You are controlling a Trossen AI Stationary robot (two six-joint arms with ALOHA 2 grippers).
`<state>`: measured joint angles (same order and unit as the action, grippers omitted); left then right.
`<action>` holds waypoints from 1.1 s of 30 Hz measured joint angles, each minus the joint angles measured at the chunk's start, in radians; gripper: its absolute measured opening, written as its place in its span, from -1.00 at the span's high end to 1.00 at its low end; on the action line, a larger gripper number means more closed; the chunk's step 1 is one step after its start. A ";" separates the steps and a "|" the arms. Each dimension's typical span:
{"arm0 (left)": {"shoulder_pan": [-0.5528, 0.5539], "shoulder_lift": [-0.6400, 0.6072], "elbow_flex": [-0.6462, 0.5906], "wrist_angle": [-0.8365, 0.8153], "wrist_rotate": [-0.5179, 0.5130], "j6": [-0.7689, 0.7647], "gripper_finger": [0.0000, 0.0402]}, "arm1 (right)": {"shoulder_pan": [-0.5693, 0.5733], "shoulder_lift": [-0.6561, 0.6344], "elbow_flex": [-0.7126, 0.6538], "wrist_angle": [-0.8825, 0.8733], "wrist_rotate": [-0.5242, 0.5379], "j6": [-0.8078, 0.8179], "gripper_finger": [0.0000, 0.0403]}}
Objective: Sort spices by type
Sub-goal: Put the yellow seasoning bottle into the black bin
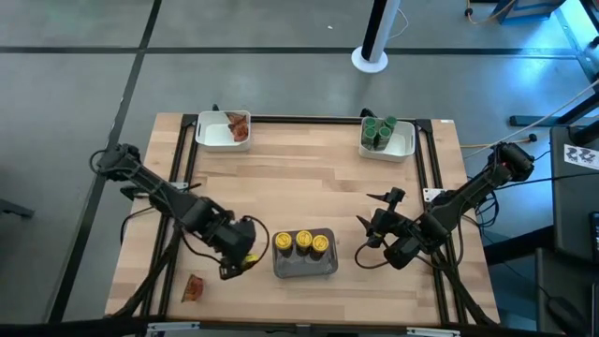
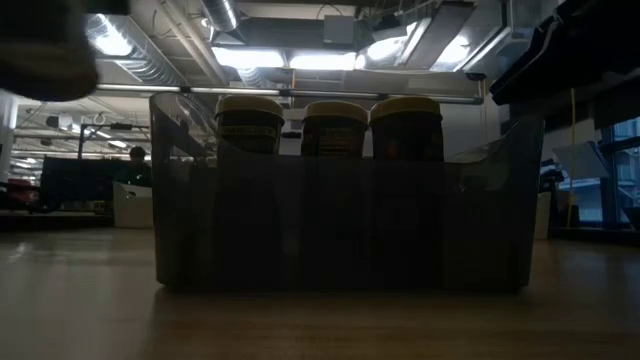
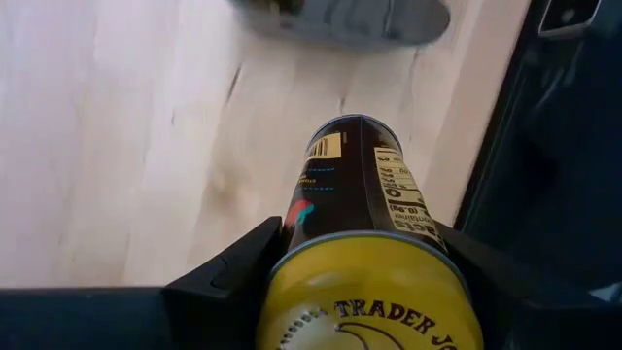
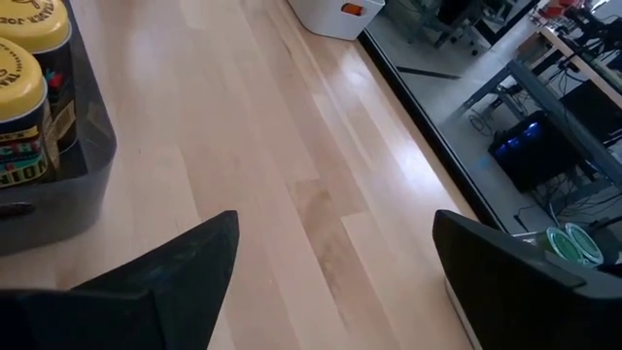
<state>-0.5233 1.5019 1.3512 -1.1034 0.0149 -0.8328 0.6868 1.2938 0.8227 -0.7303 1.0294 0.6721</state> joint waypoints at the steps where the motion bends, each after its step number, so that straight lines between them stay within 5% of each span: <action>1: 0.009 0.014 0.016 -0.002 -0.002 0.013 -0.01 | 0.000 0.000 0.000 0.000 0.000 -0.004 -0.71; 16: 0.081 0.415 0.546 -0.174 -0.090 0.342 -0.01 | 0.000 0.000 0.066 0.046 0.015 -0.196 -0.71; 33: 0.114 0.553 0.603 -0.066 -0.129 0.398 -0.01 | 0.000 0.000 0.182 0.218 0.010 -0.387 -0.71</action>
<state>-0.4097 2.0547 1.9543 -1.1695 -0.1138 -0.4346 0.6868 1.2934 1.0046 -0.5125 1.0389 0.2848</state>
